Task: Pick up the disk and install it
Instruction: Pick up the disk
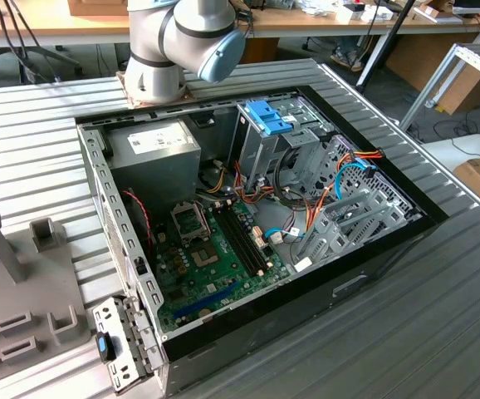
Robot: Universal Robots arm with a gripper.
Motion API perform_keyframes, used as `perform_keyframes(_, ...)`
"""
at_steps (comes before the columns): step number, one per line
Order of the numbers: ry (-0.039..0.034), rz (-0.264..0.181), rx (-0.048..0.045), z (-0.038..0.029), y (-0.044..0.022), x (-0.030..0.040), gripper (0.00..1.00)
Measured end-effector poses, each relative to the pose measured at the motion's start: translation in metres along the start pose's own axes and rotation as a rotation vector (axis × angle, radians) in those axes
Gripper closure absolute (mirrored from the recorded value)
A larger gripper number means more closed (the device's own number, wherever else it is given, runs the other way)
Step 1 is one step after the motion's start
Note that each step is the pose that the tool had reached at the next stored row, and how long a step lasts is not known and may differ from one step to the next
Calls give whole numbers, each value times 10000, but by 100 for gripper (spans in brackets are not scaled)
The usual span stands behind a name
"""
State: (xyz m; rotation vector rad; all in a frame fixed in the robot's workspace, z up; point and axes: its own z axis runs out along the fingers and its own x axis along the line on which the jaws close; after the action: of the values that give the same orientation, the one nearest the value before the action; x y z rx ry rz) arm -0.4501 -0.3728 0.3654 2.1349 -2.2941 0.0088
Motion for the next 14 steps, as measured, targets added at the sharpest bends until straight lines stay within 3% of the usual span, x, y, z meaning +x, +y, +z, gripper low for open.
perform_keyframes(8,3,-7,0,137,2,-1,52)
perform_keyframes(14,3,-8,1,138,2,-1,52)
